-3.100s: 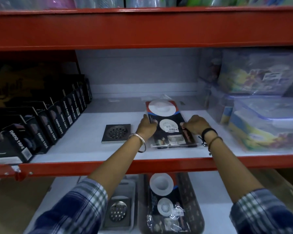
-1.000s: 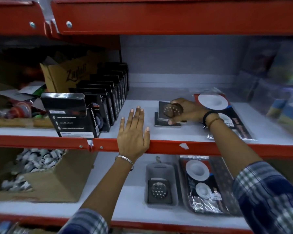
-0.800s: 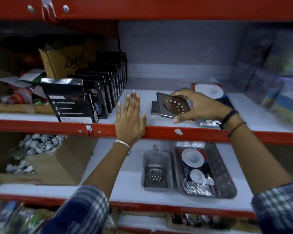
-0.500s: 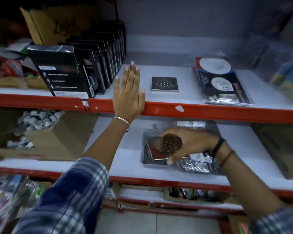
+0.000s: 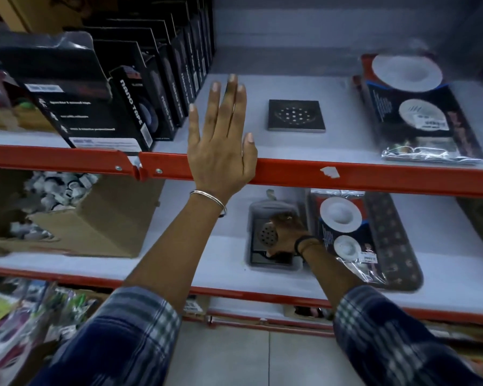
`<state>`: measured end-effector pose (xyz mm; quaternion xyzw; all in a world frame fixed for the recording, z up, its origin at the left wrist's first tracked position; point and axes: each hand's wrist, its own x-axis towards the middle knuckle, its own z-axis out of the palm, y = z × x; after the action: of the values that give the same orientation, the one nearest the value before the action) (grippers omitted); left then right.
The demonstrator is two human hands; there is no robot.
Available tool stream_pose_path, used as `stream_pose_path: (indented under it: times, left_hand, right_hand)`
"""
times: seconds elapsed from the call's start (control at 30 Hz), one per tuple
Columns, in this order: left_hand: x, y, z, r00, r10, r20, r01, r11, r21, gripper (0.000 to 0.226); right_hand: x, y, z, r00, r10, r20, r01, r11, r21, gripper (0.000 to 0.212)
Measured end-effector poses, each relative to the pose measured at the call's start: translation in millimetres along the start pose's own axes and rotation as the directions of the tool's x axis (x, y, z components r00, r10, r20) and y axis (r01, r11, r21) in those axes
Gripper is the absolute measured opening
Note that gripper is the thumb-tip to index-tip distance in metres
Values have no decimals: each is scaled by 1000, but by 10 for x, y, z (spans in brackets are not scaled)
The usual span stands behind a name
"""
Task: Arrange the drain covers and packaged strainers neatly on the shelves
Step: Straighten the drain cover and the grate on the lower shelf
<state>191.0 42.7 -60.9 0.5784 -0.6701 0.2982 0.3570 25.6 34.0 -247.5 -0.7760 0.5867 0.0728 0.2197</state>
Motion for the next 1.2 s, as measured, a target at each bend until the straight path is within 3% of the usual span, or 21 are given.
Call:
stream_pose_path:
  times: [0.13, 0.23, 0.33, 0.47, 0.53, 0.6, 0.7, 0.83, 0.93, 1.03, 1.2]
  left_hand:
    - [7, -2, 0, 1000, -4, 16, 3, 1000, 14, 61]
    - [-4, 1, -30, 999, -10, 44, 10, 1000, 10, 61]
    - [-6, 8, -48, 997, -20, 72, 20, 1000, 10, 62]
    - [-6, 21, -83, 995, -15, 97, 12, 1000, 24, 63]
    - [-4, 16, -94, 995, -6, 104, 5, 1000, 18, 63]
    - [7, 17, -109, 993, -6, 114, 5, 1000, 14, 63]
    - [17, 16, -109, 993, -7, 119, 6, 1000, 3, 64]
    - [21, -1, -92, 995, -9, 102, 10, 1000, -9, 65]
    - [15, -10, -59, 997, -6, 79, 7, 1000, -12, 65]
    - [16, -12, -33, 999, -4, 53, 5, 1000, -14, 65]
    - [14, -14, -31, 999, -7, 47, 8, 1000, -17, 65]
  right_hand:
    - [-122, -15, -33, 998, 4, -63, 0, 998, 60, 101]
    - [-460, -98, -317, 994, -42, -100, 60, 982, 179, 76]
    - [-1026, -173, -793, 987, -86, -133, 128, 929, 347, 59]
    - [-1873, -286, -1591, 974, -215, -74, 221, 816, 534, 50]
    - [-2100, -332, -1984, 951, -269, -152, 306, 757, 577, 52]
    - [-2043, -336, -2306, 926, -248, -285, 368, 762, 533, 55]
    - [-1546, -285, -2629, 900, -175, -399, 330, 872, 361, 57]
    - [-782, -217, -2747, 968, -62, -244, 98, 986, 137, 89]
    - [-449, -166, -2746, 989, -6, -148, 26, 991, 132, 104]
    - [-316, -150, -2770, 988, -10, -153, 30, 992, 126, 98]
    - [-516, -230, -2764, 951, -79, -298, 107, 991, 79, 65]
